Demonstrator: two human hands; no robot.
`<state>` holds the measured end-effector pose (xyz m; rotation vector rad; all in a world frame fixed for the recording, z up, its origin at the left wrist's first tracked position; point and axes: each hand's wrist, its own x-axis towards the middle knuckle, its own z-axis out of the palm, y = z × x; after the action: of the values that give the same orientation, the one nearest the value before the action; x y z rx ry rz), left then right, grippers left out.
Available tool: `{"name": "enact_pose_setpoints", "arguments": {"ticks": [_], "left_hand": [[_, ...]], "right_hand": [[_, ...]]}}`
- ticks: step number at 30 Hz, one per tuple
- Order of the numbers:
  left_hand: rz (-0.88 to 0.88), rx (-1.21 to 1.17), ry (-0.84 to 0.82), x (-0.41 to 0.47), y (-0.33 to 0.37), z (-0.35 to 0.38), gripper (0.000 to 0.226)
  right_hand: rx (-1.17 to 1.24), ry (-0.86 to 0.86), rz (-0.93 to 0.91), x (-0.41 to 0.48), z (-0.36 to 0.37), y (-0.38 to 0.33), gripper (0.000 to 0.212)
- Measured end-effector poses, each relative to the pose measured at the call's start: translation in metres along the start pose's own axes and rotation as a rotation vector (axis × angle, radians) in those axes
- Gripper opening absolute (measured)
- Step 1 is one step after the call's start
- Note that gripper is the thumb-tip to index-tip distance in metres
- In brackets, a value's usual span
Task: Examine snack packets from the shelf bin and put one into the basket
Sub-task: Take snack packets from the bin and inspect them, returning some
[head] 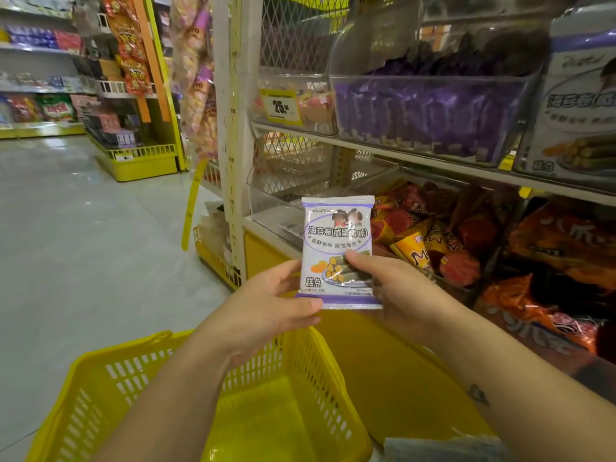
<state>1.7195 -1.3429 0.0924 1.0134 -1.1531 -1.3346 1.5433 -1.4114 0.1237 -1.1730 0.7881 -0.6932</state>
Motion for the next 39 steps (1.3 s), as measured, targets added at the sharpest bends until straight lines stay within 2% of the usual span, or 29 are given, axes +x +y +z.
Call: {"name": "enact_pose_setpoints", "arguments": {"ticks": [5, 10, 16, 18, 20, 22, 24, 26, 29, 31, 35, 37, 39], "left_hand": [[0.168, 0.096, 0.066, 0.000, 0.003, 0.005, 0.059], [0.311, 0.187, 0.290, 0.005, 0.000, 0.015, 0.072], [0.425, 0.529, 0.401, 0.007, -0.017, 0.029, 0.102], [0.442, 0.606, 0.410, 0.006, -0.018, 0.030, 0.102], [0.447, 0.712, 0.413, 0.006, -0.017, 0.027, 0.091], [0.389, 0.812, 0.379, 0.006, -0.016, 0.023, 0.090], [0.284, 0.701, 0.332, 0.007, -0.014, 0.021, 0.092], [0.219, 0.398, 0.262, 0.008, -0.012, 0.022, 0.094], [0.172, 0.085, 0.191, 0.011, -0.012, 0.024, 0.086], [0.128, -0.028, 0.202, 0.011, -0.014, 0.023, 0.082], [0.152, -0.098, 0.193, 0.007, -0.012, 0.016, 0.055], [0.180, -0.097, 0.140, 0.006, -0.009, 0.012, 0.048], [0.183, -0.127, 0.059, 0.004, -0.006, 0.010, 0.047]], "right_hand": [[0.113, 0.044, -0.008, 0.002, 0.001, -0.001, 0.021], [0.188, 0.053, -0.046, 0.002, 0.005, 0.001, 0.022], [0.175, 0.135, -0.074, 0.004, 0.011, 0.006, 0.023], [0.173, 0.132, -0.080, 0.004, 0.012, 0.007, 0.022], [0.149, 0.127, -0.105, 0.004, 0.013, 0.007, 0.021], [0.017, 0.187, -0.202, 0.004, 0.012, 0.006, 0.021], [-0.244, 0.234, -0.368, 0.002, 0.010, 0.004, 0.022], [-0.393, 0.140, -0.465, -0.001, 0.013, 0.005, 0.025], [-0.452, -0.030, -0.401, -0.004, 0.022, 0.012, 0.041], [-0.527, -0.033, -0.405, -0.003, 0.026, 0.016, 0.042], [-0.463, 0.046, -0.428, 0.000, 0.023, 0.013, 0.046], [-0.405, 0.113, -0.443, 0.002, 0.016, 0.010, 0.045], [-0.289, 0.111, -0.415, 0.003, 0.011, 0.007, 0.038]]}}
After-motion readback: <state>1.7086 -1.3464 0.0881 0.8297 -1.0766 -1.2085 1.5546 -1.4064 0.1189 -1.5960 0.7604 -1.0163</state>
